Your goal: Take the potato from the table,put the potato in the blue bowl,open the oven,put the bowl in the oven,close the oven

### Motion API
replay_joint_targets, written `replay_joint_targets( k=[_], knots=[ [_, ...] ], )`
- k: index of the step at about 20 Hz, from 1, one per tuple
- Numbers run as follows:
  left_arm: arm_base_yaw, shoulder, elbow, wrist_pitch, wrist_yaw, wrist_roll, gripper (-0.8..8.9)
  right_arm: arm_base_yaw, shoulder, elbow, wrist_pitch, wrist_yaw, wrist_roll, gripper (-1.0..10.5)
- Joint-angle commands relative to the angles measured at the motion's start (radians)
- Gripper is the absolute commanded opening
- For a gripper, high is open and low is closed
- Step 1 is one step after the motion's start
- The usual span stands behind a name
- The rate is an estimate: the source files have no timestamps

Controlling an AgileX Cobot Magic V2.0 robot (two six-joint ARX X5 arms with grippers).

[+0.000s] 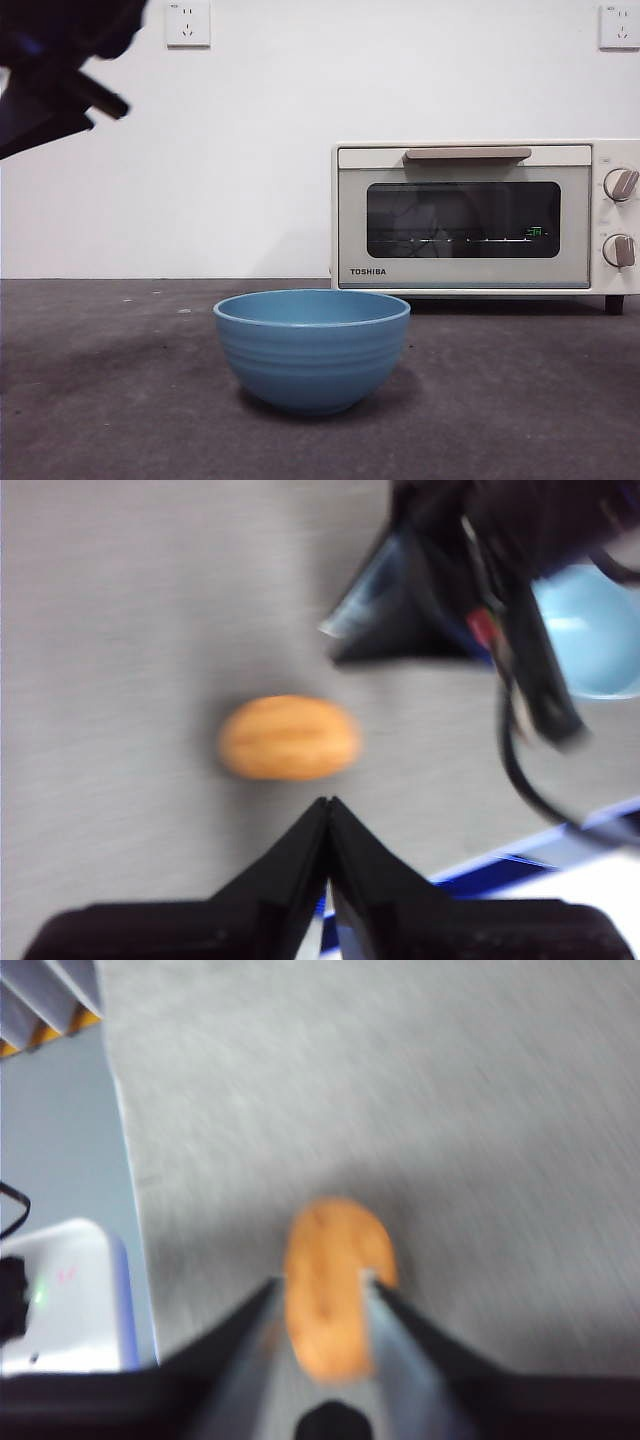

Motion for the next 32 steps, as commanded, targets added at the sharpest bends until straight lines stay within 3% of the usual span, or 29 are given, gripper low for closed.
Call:
replay_joint_targets(
  k=[1,4,8,10,22,27,30,31,32],
  knots=[
    [-0.003,-0.003,0.002,0.001,-0.058,0.026,-0.05,0.015,0.032,0.000,0.048,0.007,-0.031,4.4],
    [-0.003,-0.003,0.002,0.001,-0.089,0.055,-0.05,0.020,0.057,0.000,0.114,0.033,-0.041,7.2],
    [-0.008,-0.003,0.002,0.001,-0.327,0.056,-0.05,0.017,0.095,0.000,0.137,0.050,-0.038,7.4],
    [-0.022,-0.003,0.002,0.001,-0.380,0.050,-0.05,0.020,0.113,0.000,0.132,0.047,-0.038,7.4],
    [-0.035,-0.003,0.002,0.000,-0.361,0.021,-0.05,0.028,0.227,0.000,0.124,0.025,-0.023,7.2],
    [-0.037,-0.003,0.002,0.000,-0.280,0.019,-0.05,0.030,0.254,-0.001,0.124,0.036,-0.011,7.1],
    [-0.048,-0.002,0.002,0.000,-0.280,0.020,-0.05,0.030,0.257,-0.001,0.119,0.053,0.006,4.5],
    [-0.049,-0.002,0.002,0.000,-0.280,0.019,-0.05,0.030,0.257,-0.001,0.119,0.052,0.016,3.2],
    [-0.052,-0.002,0.002,0.000,-0.280,0.019,-0.05,0.030,0.257,-0.001,0.118,0.053,0.015,1.2]
  ],
)
